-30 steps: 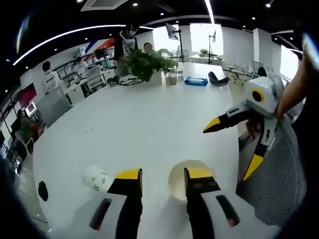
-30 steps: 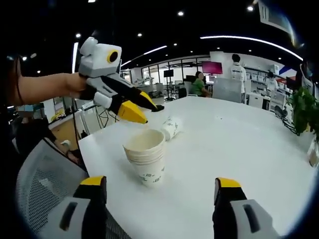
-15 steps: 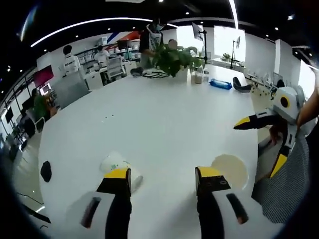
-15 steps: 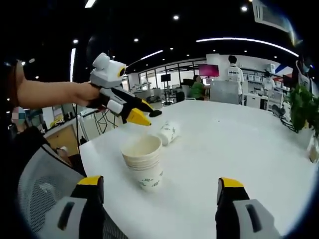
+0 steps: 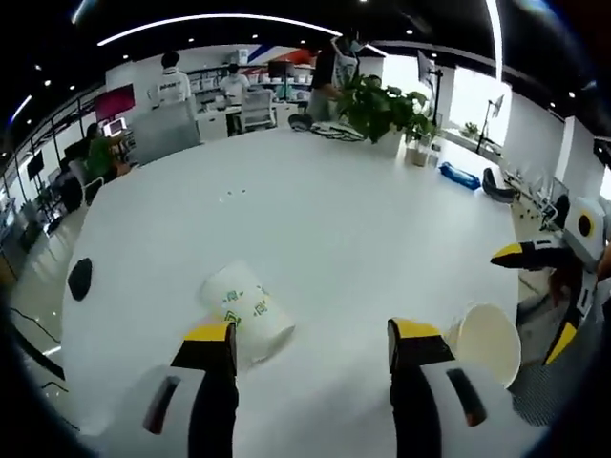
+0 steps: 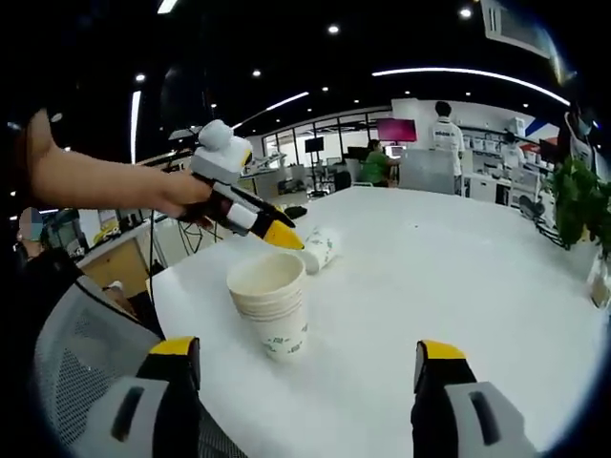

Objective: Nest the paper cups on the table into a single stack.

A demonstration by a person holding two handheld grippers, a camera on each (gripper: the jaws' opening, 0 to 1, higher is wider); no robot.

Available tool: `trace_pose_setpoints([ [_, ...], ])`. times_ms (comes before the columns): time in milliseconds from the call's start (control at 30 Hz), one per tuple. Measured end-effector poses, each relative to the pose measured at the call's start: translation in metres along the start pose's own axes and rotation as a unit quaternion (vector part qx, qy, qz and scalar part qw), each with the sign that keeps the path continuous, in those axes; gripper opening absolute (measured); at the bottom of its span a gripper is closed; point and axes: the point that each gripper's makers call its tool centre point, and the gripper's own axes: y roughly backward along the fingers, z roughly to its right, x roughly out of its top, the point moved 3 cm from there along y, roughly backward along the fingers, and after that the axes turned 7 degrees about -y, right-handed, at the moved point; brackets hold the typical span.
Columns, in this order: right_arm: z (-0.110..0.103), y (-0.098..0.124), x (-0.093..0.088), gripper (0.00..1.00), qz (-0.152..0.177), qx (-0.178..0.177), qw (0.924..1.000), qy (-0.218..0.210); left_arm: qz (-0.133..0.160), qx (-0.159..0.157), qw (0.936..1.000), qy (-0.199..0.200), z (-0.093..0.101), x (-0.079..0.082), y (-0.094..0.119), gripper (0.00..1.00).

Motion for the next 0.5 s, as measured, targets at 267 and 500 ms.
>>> trace_pose_setpoints([
  [267, 0.003, 0.000, -0.001, 0.92, -0.002, -0.004, 1.0000, -0.006, -0.009, 0.048, 0.9983, 0.032, -0.016, -0.009, -0.019, 0.60],
  [500, 0.003, 0.000, -0.002, 0.92, -0.003, -0.005, 0.9999, -0.009, -0.022, 0.062, 0.9958, 0.064, -0.023, -0.014, -0.034, 0.57],
])
